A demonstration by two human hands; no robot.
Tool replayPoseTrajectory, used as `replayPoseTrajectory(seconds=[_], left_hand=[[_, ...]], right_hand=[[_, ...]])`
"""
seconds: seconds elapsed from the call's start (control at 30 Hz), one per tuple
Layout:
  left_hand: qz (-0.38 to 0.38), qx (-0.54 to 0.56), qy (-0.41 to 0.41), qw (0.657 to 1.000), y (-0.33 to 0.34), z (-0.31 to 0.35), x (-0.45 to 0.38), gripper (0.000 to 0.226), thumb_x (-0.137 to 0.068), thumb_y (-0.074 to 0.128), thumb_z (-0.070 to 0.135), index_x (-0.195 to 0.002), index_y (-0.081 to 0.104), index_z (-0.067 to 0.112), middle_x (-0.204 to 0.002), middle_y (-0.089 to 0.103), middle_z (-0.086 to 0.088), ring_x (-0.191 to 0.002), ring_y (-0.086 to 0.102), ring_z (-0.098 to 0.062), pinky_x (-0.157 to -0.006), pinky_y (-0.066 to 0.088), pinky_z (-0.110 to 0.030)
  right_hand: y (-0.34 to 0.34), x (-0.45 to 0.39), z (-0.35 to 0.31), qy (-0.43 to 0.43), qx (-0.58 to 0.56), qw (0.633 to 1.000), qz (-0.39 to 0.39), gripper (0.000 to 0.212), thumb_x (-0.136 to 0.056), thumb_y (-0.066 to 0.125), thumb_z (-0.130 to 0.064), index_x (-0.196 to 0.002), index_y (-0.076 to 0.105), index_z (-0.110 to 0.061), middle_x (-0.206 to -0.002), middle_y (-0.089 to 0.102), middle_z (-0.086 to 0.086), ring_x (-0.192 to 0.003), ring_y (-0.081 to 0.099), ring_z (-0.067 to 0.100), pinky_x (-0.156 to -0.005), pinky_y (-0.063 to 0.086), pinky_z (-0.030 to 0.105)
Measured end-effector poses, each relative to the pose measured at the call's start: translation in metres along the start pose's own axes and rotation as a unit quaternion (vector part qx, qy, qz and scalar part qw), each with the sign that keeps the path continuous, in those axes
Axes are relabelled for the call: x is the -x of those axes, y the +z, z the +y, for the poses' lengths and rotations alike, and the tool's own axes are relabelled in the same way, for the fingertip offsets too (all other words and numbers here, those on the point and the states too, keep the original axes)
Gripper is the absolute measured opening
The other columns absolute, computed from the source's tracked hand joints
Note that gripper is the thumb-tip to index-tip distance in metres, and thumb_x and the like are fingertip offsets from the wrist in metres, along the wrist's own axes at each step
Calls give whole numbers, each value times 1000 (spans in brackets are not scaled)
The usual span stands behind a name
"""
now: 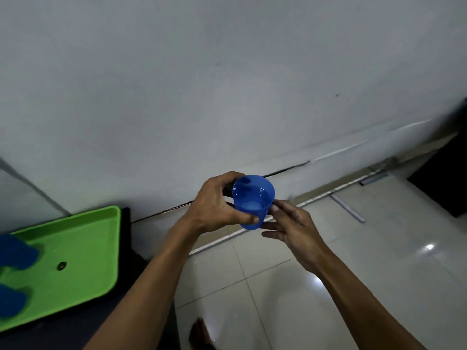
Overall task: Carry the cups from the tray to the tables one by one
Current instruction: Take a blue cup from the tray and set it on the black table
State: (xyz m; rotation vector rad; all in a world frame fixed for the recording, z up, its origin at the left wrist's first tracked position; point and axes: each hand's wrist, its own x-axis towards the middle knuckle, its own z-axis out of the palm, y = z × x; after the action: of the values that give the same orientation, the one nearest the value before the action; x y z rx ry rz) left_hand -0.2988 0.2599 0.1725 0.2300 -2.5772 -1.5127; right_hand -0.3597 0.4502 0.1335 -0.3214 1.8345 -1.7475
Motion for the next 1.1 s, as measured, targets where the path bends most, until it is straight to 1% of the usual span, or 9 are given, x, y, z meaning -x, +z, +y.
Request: replayPoseTrajectory(seconds=[0.2,0.27,0.4,0.5,0.57,0.67,0.8,0.97,1.1], left_hand=[[-67,9,49,996,91,50,-25,75,-52,88,30,-122,60,26,-112,67,10,-103,64,-13,-78,59,-26],[-89,17,63,994,118,65,-33,74,-53,90,26,-121,61,26,-110,68,10,-103,65,-14,-78,60,-26],[-138,31,95,985,174,98,-49,71,-56,91,16,-120,61,23,-108,68,10,-101,66,-12,-75,58,-20],[-170,32,115,978,210,119,-63,71,-59,91,12,-123,59,21,-110,66,7,-101,66,-12,-77,60,-22],[-193,27,131,972,233,131,-77,72,-60,91,12,-124,59,21,-111,67,5,-101,66,-14,-80,61,-26],[-223,23,151,963,266,146,-100,75,-58,91,18,-125,59,21,-112,67,5,-103,66,-16,-81,61,-30],[-250,22,172,953,310,165,-136,76,-59,92,16,-126,58,21,-112,66,7,-102,65,-13,-81,60,-26],[-288,25,192,938,369,186,-197,79,-57,92,22,-128,57,22,-115,66,7,-104,65,-13,-80,60,-26],[-307,33,210,928,415,208,-247,78,-57,93,15,-127,58,19,-114,66,7,-101,65,-11,-77,59,-21]], right_hand=[[-93,48,2,-22,-8,995,96,24,-101,49,-22,-118,65,-21,-110,73,7,-92,74,26,-85,60,45],[-119,63,4,-25,-10,992,126,25,-101,48,-22,-120,64,-19,-111,72,6,-91,75,25,-85,60,45],[-173,91,6,-33,-15,982,184,24,-101,47,-22,-118,65,-21,-111,73,3,-91,75,23,-85,60,45],[-206,105,7,-38,-24,974,223,22,-101,47,-22,-112,65,-29,-110,73,2,-91,75,23,-84,60,43],[-228,112,8,-42,-32,968,247,22,-102,46,-22,-112,64,-28,-111,73,2,-91,75,23,-83,60,42],[-259,114,9,-40,-40,958,280,24,-102,46,-22,-118,63,-24,-112,72,3,-92,75,23,-84,60,43],[-306,107,12,-31,-52,945,322,29,-102,46,-21,-126,60,-17,-116,70,5,-92,75,24,-83,61,44],[-373,83,11,-31,-60,930,361,26,-101,46,-22,-123,60,-17,-115,70,7,-92,75,24,-83,61,45],[-429,63,4,-30,-66,920,386,25,-101,47,-22,-120,62,-18,-113,71,8,-92,74,27,-83,60,46]])
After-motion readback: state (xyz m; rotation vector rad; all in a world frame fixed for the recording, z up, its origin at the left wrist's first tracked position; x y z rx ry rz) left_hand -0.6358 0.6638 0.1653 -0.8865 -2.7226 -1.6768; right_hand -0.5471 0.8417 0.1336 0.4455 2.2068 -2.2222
